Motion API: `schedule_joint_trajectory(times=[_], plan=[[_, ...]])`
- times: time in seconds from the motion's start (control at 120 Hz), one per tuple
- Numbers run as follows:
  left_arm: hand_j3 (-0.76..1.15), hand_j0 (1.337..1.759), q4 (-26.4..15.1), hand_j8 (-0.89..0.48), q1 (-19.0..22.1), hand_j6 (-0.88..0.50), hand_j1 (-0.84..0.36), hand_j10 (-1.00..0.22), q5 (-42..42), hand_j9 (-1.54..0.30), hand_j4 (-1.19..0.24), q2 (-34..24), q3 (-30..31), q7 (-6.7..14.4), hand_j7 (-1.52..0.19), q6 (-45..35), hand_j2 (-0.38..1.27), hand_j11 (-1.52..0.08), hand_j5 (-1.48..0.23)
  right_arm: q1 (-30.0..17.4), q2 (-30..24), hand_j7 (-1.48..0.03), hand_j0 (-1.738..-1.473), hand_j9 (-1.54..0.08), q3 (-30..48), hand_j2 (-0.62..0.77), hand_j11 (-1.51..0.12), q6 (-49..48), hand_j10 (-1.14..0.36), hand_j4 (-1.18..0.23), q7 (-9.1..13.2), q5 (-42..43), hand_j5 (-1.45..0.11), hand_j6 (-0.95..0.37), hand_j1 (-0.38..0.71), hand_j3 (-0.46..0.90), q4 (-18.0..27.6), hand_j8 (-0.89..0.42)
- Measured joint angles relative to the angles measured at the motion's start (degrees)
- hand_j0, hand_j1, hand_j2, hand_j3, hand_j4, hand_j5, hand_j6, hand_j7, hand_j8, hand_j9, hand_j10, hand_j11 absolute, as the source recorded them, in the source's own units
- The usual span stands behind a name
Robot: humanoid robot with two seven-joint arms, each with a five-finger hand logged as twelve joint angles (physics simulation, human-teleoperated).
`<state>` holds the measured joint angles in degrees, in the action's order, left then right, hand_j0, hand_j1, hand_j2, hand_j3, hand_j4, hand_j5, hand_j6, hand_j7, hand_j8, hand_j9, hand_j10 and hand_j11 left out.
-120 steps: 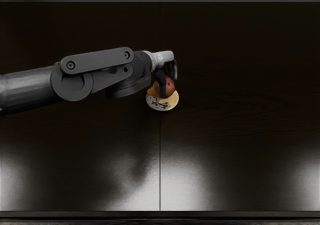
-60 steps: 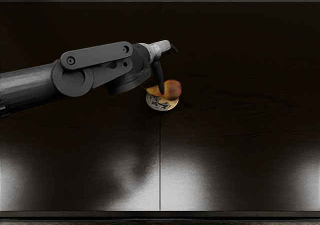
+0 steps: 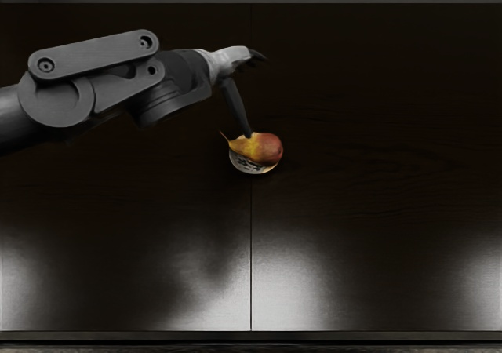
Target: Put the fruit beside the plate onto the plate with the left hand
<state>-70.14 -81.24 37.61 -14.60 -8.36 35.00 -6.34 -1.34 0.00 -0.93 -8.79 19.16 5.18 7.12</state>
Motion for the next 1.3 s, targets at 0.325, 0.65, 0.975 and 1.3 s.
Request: schedule_joint_trajectory(times=[0.325,0.65,0.975,1.3], plan=[[0.00,1.658,-16.1,-0.07,4.8,-0.07,0.27,-0.07,-27.4,-0.09,-0.07,-6.7,-10.2,0.0,-0.09,1.8,0.02,-0.08,-0.09,0.0,0.0,0.00,-1.658,0.00,0.1,0.00,0.00,-0.1,0.00,0.00,0.0,0.0,0.00,0.00,-0.35,0.00,0.0,0.00],[0.00,1.658,-20.4,-0.07,20.6,-0.07,0.27,-0.07,-51.8,-0.09,-0.07,-22.4,-24.1,0.0,-0.09,22.0,0.01,-0.09,-0.09,0.1,0.0,0.00,-1.658,0.00,0.1,0.00,0.00,-0.2,0.00,0.00,0.0,0.0,0.00,0.00,-0.35,0.00,0.1,0.00],[0.00,1.658,-20.3,-0.04,27.9,-0.04,0.30,-0.04,-62.4,-0.05,-0.04,-39.6,-27.3,0.0,-0.05,40.2,0.01,-0.05,-0.05,0.4,0.0,0.00,-1.658,0.00,-0.2,0.00,0.00,-0.2,0.00,0.00,0.0,0.0,0.00,0.00,-0.35,0.00,0.1,0.00],[0.00,1.658,-20.0,-0.02,32.7,-0.02,0.32,-0.02,-63.8,-0.03,-0.02,-50.8,-27.0,0.0,-0.03,41.3,0.00,-0.03,-0.03,0.6,0.0,0.00,-1.658,0.00,-0.3,0.00,0.00,-0.2,0.00,0.00,0.0,0.1,0.00,0.00,-0.35,0.00,0.1,0.00]])
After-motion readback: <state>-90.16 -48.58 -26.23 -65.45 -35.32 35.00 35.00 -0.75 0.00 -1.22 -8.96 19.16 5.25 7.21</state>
